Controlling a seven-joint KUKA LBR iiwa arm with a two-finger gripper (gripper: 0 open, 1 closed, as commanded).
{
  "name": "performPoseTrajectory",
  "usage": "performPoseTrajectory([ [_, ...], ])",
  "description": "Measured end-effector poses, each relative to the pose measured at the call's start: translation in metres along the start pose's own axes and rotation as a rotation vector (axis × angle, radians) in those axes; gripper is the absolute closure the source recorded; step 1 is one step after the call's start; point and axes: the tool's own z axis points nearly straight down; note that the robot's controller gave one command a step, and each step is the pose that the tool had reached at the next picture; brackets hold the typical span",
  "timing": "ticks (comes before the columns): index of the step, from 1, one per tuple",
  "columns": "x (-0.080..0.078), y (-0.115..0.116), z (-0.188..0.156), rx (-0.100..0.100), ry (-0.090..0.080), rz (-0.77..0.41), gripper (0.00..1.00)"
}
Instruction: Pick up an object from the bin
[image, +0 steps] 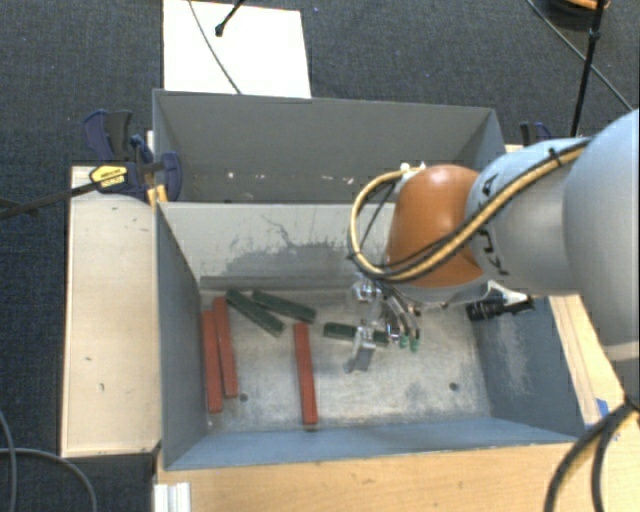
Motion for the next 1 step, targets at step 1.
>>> performPoseTrajectory([
  [1,0.0023,0.0224,0.0014,0.0,0.001,0.073,0.0],
])
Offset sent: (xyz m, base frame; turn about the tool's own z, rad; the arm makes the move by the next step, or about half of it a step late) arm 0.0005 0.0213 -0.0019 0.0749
